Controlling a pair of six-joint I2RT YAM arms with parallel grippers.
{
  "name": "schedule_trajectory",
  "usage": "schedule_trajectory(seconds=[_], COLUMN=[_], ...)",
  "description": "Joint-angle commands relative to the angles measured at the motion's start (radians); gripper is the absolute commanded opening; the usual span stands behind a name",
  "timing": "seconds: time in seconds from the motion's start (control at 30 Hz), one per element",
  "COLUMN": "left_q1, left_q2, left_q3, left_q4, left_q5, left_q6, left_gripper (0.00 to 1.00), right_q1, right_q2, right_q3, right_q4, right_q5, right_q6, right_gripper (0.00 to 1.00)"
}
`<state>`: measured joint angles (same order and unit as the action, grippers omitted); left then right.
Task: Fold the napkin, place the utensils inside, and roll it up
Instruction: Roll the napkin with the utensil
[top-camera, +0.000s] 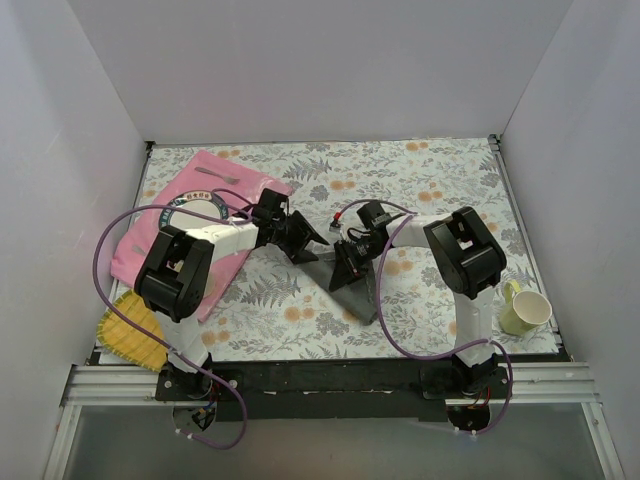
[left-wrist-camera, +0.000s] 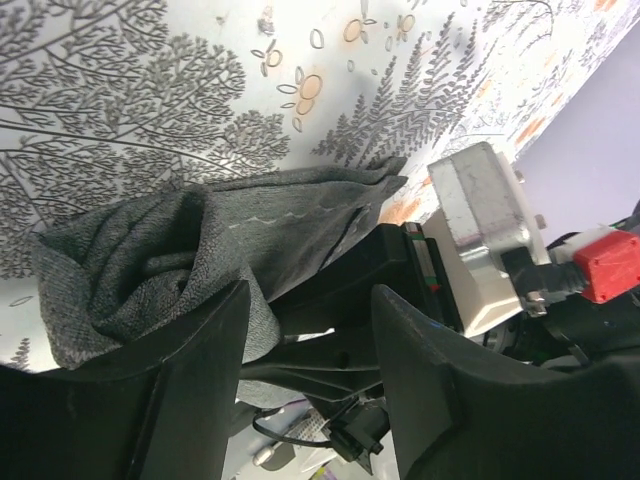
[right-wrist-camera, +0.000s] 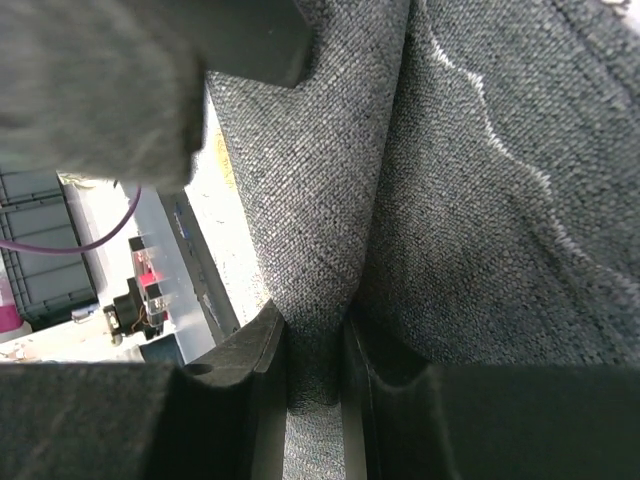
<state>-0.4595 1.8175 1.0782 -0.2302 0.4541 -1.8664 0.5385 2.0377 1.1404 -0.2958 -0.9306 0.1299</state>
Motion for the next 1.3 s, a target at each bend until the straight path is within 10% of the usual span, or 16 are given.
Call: schedule_trajectory(seconds=[0.0,0.4,0.87,1.27], left_q1=[0.002,0.002,0.004,0.004], left_q2=[-0.003,0.055,0.094,0.129], left_q3=[-0.029,-0.017,0.037,0.08], left_q4=[0.02,0.019,-0.015,-0.034], left_q5=[-0.017,-0.017,-0.015,0.011], left_q6=[0.038,0.058,0.076,0.09], left_gripper=[0.51,0.51,0.5,0.5], right_q1=[0.006,0.014,0.081,0.181], right_q2=[-0.016,-0.269,-0.459,-0.476], right_q3=[-0.015,0.0,-0.304,-0.027], right_q4=[-0.071,-0.35,-0.287,-0.364], right_q5=[0.139,0.419,0.717,0.757], right_q6=[-0.048,-0.127,-0.079,-0.096], right_gripper=[0.25,0.67,0.62,0.66])
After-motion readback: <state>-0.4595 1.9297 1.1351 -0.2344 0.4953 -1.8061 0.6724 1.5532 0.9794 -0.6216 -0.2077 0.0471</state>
